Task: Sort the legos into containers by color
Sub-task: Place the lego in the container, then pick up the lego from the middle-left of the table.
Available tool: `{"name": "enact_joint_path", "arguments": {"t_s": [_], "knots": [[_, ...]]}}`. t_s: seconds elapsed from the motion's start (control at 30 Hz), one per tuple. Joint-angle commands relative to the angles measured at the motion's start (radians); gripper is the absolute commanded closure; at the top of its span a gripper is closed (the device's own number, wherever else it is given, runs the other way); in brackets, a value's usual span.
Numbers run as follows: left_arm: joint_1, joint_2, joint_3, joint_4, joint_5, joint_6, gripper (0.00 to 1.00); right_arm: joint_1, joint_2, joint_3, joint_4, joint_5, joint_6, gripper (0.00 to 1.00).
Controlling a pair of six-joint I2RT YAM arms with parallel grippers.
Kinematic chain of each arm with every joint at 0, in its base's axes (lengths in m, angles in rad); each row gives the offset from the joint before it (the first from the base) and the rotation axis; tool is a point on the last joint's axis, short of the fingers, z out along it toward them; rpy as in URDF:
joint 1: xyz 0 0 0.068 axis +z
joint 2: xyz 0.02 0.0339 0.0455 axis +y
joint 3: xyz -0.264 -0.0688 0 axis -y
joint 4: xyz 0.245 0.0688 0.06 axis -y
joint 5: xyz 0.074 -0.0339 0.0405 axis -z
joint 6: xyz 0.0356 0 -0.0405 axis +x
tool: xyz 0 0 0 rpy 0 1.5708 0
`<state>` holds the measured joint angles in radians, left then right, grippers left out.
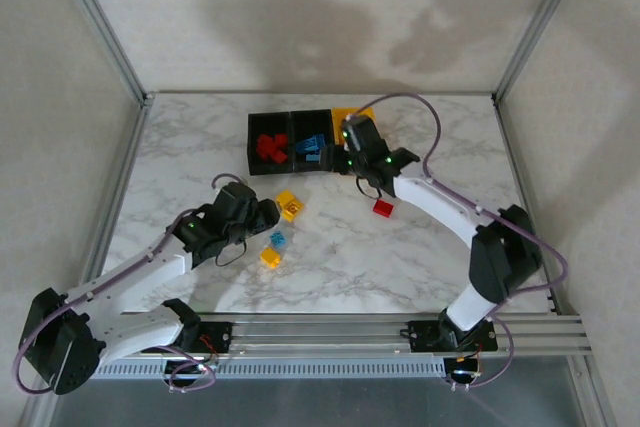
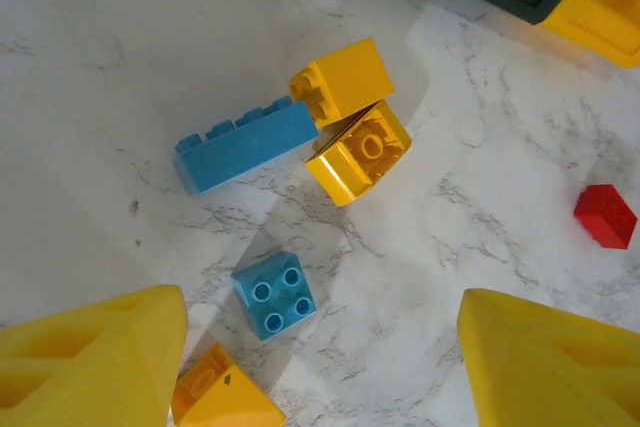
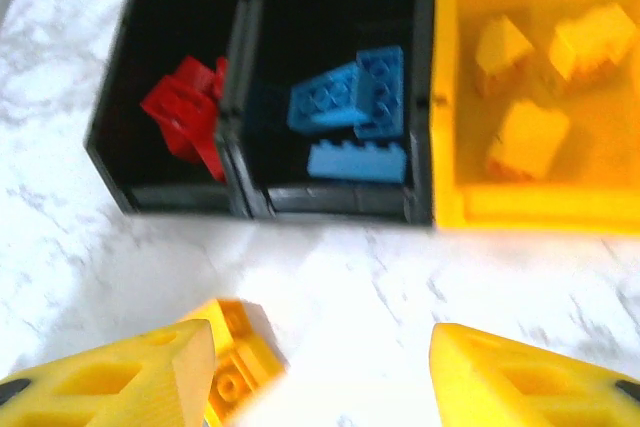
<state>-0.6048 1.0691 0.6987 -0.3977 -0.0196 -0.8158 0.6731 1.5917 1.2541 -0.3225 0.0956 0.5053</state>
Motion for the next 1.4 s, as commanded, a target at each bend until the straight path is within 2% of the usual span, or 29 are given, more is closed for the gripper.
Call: {"name": "enact_joint_path", "arguments": {"t_s": [0.0,0.17,0.27,0.37,0.67,0.83,0.93,1.03,1.27,1.37], "knots": [[0.0,0.032,0.035,-0.06,-0.007,0.006,0.29,0.009,-0.119,-0.125,0.005,-0.025,0.004,0.41],[-0.024,0.074,0.014,-0.094,0.027,0.032,0.29,0.013,-0.287,-0.323,-0.002,-0.059,0.016,0.36],[-0.037,0.137,0.012,-0.12,0.083,0.081,0.29,0.013,-0.342,-0.383,-0.028,-0.047,0.026,0.36],[-0.073,0.215,0.033,-0.162,0.068,0.13,0.29,0.013,-0.37,-0.421,-0.03,-0.045,0.039,0.35],[-0.145,0.308,0.055,-0.158,0.081,0.186,0.26,0.013,-0.346,-0.47,-0.017,-0.048,0.077,0.36],[-0.169,0.33,0.063,-0.151,0.124,0.191,0.36,0.013,-0.321,-0.466,-0.026,-0.035,0.078,0.36],[-0.188,0.335,0.069,-0.167,0.116,0.186,0.37,0.013,-0.306,-0.469,-0.024,-0.034,0.079,0.36],[-0.2,0.341,0.067,-0.167,0.107,0.186,0.44,0.013,-0.295,-0.469,-0.02,-0.034,0.079,0.36],[-0.224,0.395,0.09,-0.157,0.086,0.191,0.37,0.013,-0.295,-0.463,-0.028,-0.023,0.07,0.36],[-0.23,0.424,0.103,-0.156,0.075,0.191,0.42,0.013,-0.302,-0.472,-0.03,-0.015,0.072,0.36]]}}
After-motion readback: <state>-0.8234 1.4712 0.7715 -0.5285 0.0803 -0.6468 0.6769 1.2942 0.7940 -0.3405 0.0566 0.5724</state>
